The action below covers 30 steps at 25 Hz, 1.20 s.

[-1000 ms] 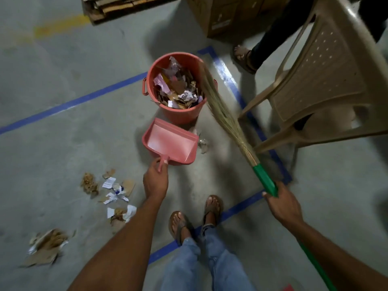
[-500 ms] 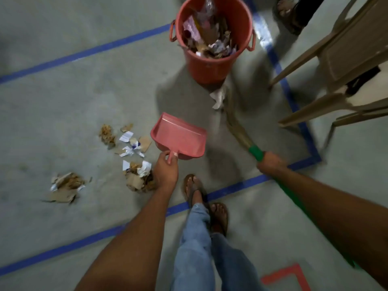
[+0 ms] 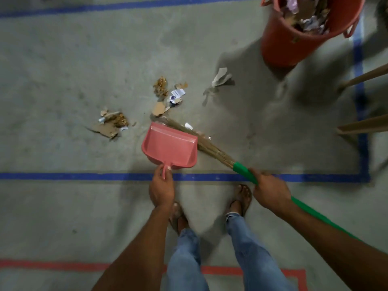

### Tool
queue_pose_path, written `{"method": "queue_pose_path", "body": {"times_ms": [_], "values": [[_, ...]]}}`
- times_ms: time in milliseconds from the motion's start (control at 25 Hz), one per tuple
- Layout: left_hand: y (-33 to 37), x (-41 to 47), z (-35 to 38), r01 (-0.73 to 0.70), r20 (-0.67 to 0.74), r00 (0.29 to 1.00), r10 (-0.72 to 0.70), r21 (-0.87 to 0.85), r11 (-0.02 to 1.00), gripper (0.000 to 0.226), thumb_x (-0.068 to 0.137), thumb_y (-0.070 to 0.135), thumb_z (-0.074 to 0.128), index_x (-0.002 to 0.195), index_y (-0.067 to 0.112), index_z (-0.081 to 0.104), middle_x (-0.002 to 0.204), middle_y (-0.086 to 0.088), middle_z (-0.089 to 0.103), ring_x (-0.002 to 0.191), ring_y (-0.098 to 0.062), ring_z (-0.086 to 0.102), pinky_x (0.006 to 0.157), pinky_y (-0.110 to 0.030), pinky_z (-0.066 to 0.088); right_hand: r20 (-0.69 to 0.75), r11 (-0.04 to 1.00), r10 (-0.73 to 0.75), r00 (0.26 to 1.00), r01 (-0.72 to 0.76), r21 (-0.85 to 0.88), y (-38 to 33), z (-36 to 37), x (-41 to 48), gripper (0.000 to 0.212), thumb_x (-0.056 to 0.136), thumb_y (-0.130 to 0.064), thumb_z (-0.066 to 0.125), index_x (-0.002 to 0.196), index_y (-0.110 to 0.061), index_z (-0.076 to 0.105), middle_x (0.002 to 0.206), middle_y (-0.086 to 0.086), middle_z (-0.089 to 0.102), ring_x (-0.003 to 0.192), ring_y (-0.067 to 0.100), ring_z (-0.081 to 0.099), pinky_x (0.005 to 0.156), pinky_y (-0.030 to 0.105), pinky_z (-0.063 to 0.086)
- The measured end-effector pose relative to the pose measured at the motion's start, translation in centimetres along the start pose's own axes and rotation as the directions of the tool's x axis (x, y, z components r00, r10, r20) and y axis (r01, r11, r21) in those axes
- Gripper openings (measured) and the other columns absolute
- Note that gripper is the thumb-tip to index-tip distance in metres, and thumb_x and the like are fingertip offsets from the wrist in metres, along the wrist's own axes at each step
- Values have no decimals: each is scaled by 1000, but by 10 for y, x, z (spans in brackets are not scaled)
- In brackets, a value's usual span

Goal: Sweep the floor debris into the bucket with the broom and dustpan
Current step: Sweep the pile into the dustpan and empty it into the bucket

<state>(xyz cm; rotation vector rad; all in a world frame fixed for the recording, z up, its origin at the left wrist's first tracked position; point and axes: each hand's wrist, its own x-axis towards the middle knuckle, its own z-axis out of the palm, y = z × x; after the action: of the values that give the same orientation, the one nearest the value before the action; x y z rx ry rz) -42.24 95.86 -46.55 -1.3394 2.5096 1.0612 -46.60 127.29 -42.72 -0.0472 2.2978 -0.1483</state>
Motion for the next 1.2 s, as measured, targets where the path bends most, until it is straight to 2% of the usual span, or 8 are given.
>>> {"method": "queue_pose_path", "body": {"times_ms": [200,400,560,680,880,960,1040,1200], "values": [[-65,36,-53,85,-135,985,-106,-155,984,35,100,39,61,126,16,69,106,-16,75,101,-37,68,75,-32,43,-87,995,99,991,-97,31,-40,29,-33,63,93,-31,57,152,-34,34,119,11,66,99,35,67,73,40,51],[-145,72,-118,69,-118,990,-83,-112,991,35,100,46,59,125,23,70,105,-13,76,98,-38,70,77,-37,51,-90,986,84,992,-70,148,-123,43,-51,58,92,-29,62,148,-31,43,118,13,71,104,37,66,72,35,46],[-204,106,-180,83,-165,983,-83,-5,997,34,100,42,60,126,22,71,106,-19,75,97,-45,69,75,-43,52,11,984,-117,993,115,135,-229,62,-25,63,88,-29,59,148,-33,39,124,11,69,107,33,66,84,41,54],[-236,135,-218,196,-206,960,-191,1,981,34,100,39,61,127,19,70,112,-21,74,102,-46,67,81,-46,52,92,973,-230,969,226,56,-337,85,17,64,92,-31,58,152,-27,35,129,13,64,112,35,63,87,41,50],[-271,192,-266,256,-250,935,-250,-7,967,35,98,35,64,128,16,70,118,-20,73,109,-44,66,88,-44,51,279,944,-322,905,329,20,-515,106,106,50,91,-24,59,137,-14,46,121,17,64,104,35,65,78,37,50],[-283,215,-276,246,-258,940,-224,53,968,35,98,35,64,127,16,70,118,-19,73,109,-42,66,87,-42,51,316,967,-248,916,212,145,-559,106,132,32,91,-19,60,121,-10,53,103,15,65,81,30,68,62,33,54],[-291,229,-284,231,-256,943,-211,49,972,36,99,36,64,128,16,70,117,-19,73,107,-42,67,86,-43,52,365,954,-96,926,-20,300,-581,114,142,19,94,-12,56,110,-3,53,81,16,61,56,26,60,45,29,48],[-295,246,-294,230,-159,962,-222,30,973,35,99,33,64,128,15,70,116,-22,73,107,-44,67,86,-44,52,389,794,204,898,-384,470,-566,108,102,18,97,-5,47,112,3,54,79,19,56,53,25,53,45,32,43]]}}
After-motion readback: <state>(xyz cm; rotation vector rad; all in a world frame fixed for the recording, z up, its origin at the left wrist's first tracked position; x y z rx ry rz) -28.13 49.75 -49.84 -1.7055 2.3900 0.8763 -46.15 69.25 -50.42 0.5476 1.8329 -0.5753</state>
